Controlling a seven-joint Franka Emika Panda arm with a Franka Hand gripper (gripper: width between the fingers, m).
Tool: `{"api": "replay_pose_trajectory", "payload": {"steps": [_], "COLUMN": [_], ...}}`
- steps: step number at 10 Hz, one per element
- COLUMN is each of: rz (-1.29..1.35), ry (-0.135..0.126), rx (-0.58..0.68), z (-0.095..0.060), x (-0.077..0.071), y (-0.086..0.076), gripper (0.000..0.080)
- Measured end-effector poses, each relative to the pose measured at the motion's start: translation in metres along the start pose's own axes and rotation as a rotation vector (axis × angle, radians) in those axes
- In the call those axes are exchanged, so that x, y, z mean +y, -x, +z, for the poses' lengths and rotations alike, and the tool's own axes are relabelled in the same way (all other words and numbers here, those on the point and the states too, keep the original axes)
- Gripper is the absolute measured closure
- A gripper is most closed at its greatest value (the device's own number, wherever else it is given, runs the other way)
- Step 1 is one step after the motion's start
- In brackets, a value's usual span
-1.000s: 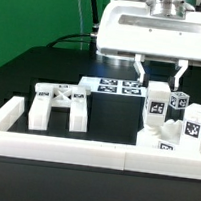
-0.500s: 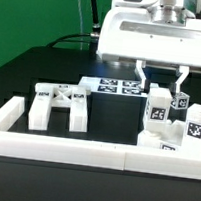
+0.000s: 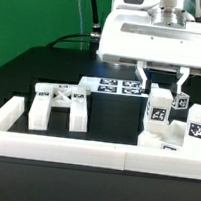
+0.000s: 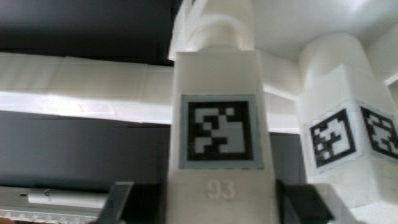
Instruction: Assemble chair
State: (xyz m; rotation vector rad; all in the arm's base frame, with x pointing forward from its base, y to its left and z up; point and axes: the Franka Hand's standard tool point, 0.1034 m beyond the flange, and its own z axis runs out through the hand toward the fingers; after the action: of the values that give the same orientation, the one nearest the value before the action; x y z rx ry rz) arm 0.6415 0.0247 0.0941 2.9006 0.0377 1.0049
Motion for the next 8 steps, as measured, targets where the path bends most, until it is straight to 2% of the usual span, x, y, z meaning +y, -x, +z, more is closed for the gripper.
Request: {"api": "replay_pose_trajectory", "payload": {"steps": [2, 3, 4, 5, 6, 8], "rz": [-0.007, -0.012, -0.014, -0.016, -0.017, -0.033], "ry": [-0.001, -0.001, -0.001, -0.001, -0.001, 0.0], "rx": [-0.023, -0.024, -0.025, -0.026, -0.026, -0.028], "z": [0.0014, 0.0015, 0.0016, 0.0018, 0.0018, 0.0009], "x": [0.0001, 0.0001, 0.0001, 0.0001, 0.0001, 0.0023], "y": [0.0011, 0.0014, 0.0017, 0.0019, 0.002, 0.0013], "gripper": [0.0508, 0.0333, 0.0208, 0.0208, 0.0162, 0.0152]}}
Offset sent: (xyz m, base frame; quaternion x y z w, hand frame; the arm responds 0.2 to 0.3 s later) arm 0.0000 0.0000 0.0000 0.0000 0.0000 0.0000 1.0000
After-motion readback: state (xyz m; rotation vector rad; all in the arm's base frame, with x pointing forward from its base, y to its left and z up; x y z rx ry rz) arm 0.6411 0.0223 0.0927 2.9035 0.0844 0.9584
